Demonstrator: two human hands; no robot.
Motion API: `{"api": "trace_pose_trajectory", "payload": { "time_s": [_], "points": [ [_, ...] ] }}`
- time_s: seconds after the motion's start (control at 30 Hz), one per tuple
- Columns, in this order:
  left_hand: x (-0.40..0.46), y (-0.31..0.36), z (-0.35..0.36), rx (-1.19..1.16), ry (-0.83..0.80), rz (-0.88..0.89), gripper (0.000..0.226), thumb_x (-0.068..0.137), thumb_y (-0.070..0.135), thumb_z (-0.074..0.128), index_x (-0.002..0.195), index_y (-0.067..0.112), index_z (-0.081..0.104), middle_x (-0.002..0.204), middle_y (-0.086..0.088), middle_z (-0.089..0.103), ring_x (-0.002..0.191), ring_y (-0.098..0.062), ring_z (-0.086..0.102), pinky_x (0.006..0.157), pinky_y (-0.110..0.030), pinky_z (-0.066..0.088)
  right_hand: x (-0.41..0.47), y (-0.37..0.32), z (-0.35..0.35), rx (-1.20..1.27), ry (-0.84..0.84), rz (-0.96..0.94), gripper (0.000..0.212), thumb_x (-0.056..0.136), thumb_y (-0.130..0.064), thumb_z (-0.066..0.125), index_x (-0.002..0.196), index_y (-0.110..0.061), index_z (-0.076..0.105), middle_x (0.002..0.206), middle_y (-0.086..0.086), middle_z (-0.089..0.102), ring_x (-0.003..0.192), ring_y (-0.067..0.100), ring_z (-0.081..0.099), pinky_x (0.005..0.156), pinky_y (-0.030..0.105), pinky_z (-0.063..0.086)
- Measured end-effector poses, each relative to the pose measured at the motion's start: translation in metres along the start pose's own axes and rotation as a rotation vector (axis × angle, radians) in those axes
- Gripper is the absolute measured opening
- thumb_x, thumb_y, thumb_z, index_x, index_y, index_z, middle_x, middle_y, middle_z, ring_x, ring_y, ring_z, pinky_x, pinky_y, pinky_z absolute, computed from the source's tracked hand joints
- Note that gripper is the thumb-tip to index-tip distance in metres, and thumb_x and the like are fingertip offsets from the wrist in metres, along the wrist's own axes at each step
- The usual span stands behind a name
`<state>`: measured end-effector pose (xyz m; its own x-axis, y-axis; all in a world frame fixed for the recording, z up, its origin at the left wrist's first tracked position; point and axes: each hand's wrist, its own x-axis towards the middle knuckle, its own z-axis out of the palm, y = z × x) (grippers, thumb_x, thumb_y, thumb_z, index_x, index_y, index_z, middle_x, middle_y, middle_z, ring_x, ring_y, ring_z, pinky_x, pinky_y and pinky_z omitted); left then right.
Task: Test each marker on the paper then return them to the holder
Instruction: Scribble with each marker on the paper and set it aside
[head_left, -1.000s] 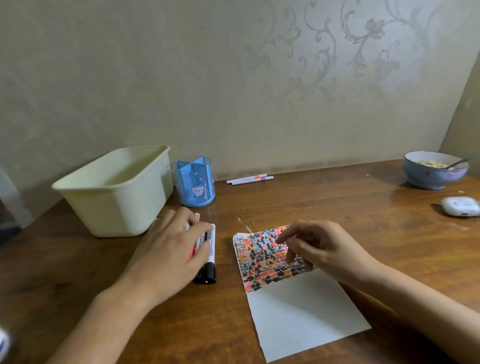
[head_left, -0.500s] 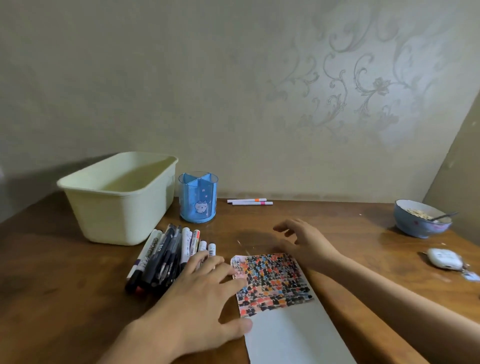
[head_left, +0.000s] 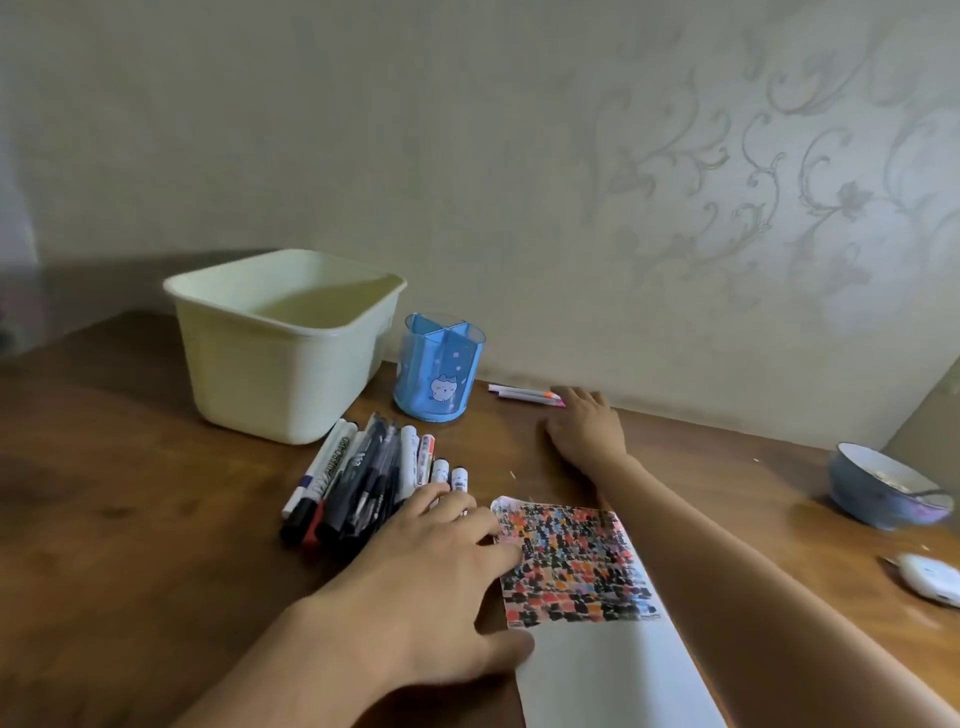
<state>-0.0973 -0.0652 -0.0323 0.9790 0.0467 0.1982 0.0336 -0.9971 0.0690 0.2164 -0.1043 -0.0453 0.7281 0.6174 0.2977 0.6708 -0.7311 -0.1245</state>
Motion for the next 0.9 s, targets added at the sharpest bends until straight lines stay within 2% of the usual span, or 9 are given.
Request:
{"api": "trace_pose_trajectory", "payload": {
  "time_s": [0.1,0.2,0.33,0.47,0.63,0.77,0.83,0.9],
  "points": [
    [0.0,0.0,0.0,-0.003,0.004,0.003,0.075,0.083,0.078,0.036,0.144,0.034,0.04,0.146,0.007,0.039,0.139,-0.018,0.021,0.12,-0.04,0.002,-0.002,0.003,0.008,0.038,0.06,0.045,0.05,0.095,-0.025,0.045,0.144,-0.023,0.047,0.147,0.004,0.051,0.135,0.031,0.04,0.105,0.042,0.037],
    [-0.001,-0.001,-0.002,-0.014,-0.006,0.007,0.073,0.085,0.076,0.038,0.144,0.034,0.04,0.147,0.007,0.038,0.139,-0.017,0.02,0.12,-0.037,0.001,-0.001,0.003,0.008,0.008,0.034,0.018,0.05,0.097,-0.026,0.041,0.147,-0.024,0.044,0.149,0.004,0.049,0.136,0.032,0.039,0.106,0.044,0.035],
    [-0.001,0.0,-0.004,-0.041,-0.009,-0.004,0.071,0.086,0.075,0.041,0.144,0.034,0.04,0.147,0.007,0.037,0.139,-0.017,0.018,0.118,-0.036,0.003,-0.002,0.005,0.009,-0.002,0.055,0.024,0.048,0.098,-0.028,0.043,0.145,-0.026,0.046,0.142,0.008,0.051,0.132,0.032,0.041,0.105,0.043,0.036],
    [-0.001,0.0,-0.003,-0.04,-0.026,-0.001,0.073,0.086,0.075,0.04,0.147,0.036,0.036,0.151,0.008,0.033,0.142,-0.016,0.015,0.121,-0.036,0.002,-0.004,0.005,0.01,-0.019,0.137,0.019,0.04,0.098,-0.032,0.046,0.138,-0.029,0.053,0.132,0.008,0.048,0.126,0.03,0.04,0.102,0.043,0.037],
    [0.0,0.0,-0.003,-0.038,-0.038,-0.003,0.073,0.086,0.075,0.04,0.148,0.037,0.034,0.153,0.008,0.031,0.142,-0.013,0.013,0.12,-0.036,0.0,-0.003,0.007,0.01,-0.013,0.152,-0.014,0.028,0.1,-0.035,0.05,0.118,-0.023,0.068,0.13,0.003,0.05,0.124,0.028,0.041,0.1,0.042,0.038],
    [-0.001,-0.001,-0.003,-0.05,-0.047,-0.008,0.073,0.086,0.076,0.04,0.148,0.039,0.034,0.154,0.013,0.029,0.143,-0.012,0.012,0.119,-0.034,0.001,-0.012,0.009,0.0,0.015,0.133,0.014,0.026,0.099,-0.037,0.055,0.115,-0.022,0.07,0.126,0.003,0.052,0.124,0.027,0.041,0.1,0.04,0.036],
    [-0.002,-0.001,-0.002,-0.067,-0.052,-0.015,0.073,0.086,0.076,0.04,0.149,0.04,0.033,0.153,0.016,0.028,0.142,-0.009,0.011,0.119,-0.033,0.001,-0.023,0.012,-0.012,0.064,0.104,0.005,0.022,0.098,-0.035,0.058,0.112,-0.023,0.07,0.12,0.003,0.056,0.12,0.026,0.044,0.096,0.039,0.037],
    [-0.003,-0.001,-0.002,-0.067,-0.056,-0.019,0.073,0.085,0.076,0.039,0.149,0.042,0.031,0.153,0.018,0.027,0.142,-0.006,0.01,0.12,-0.033,0.001,-0.039,0.016,-0.03,0.172,0.084,-0.018,0.012,0.099,-0.031,0.059,0.103,-0.024,0.067,0.106,0.001,0.06,0.105,0.023,0.051,0.082,0.035,0.04]
  ]
}}
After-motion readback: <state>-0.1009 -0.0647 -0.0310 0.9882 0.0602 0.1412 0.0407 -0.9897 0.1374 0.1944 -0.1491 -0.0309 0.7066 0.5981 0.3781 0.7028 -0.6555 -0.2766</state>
